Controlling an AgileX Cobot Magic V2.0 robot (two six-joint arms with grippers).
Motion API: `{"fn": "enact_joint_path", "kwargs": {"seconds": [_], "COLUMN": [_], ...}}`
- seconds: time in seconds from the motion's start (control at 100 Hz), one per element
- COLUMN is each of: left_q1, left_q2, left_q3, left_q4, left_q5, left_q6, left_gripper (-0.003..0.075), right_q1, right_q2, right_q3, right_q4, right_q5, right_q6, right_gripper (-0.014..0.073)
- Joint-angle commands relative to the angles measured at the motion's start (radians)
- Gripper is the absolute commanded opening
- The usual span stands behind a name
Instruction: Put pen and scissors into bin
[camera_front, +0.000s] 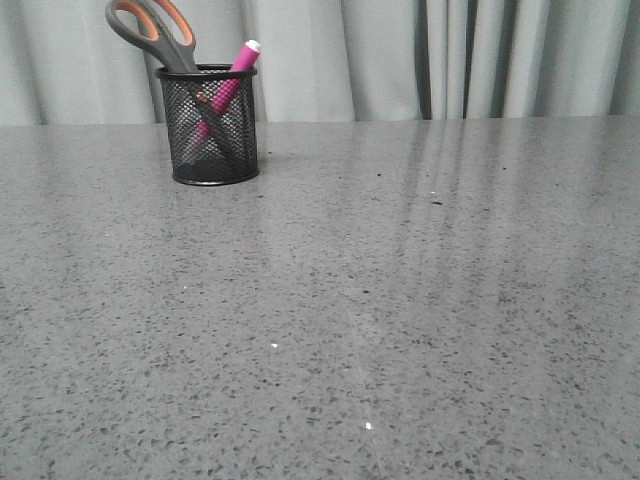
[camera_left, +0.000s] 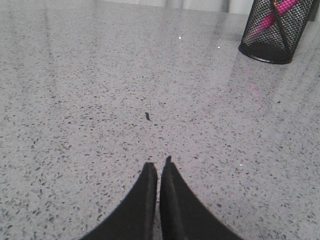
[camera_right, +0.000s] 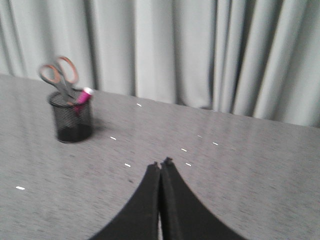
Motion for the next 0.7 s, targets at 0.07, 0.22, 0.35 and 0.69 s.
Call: {"fn": "enact_joint_path", "kwargs": {"seconds": [0.07,0.22,0.35,0.69], "left_q1": [0.003,0.003,0.003,0.003], "left_q2": [-0.032,-0.032,-0.032,-0.032], "left_q3": [0.042,0.042,0.042,0.042], "left_q4": [-0.018,-0.018,-0.018,-0.018], "left_q5": [-0.035,-0.035,-0.035,-0.035], "left_q6": [-0.011,-0.011,-0.011,-0.011], "left_gripper": [-0.0012,-0.0012,-0.0012,-0.0012], "right_q1": [-0.056,-0.061,-0.129,-0.384], "right_q2": [0.012,0.018,0.019,-0.139], "right_q3": [0.057,0.113,0.221,0.599], "right_q4": [-0.063,-0.093,-0.122,0.191], "right_q5": [-0.081,-0.101,-0.296,-0.493], "right_q6": [-0.004,-0.004,-0.004,-0.145], "right_gripper": [-0.0069,-0.0069,-0.0069,-0.0069]}}
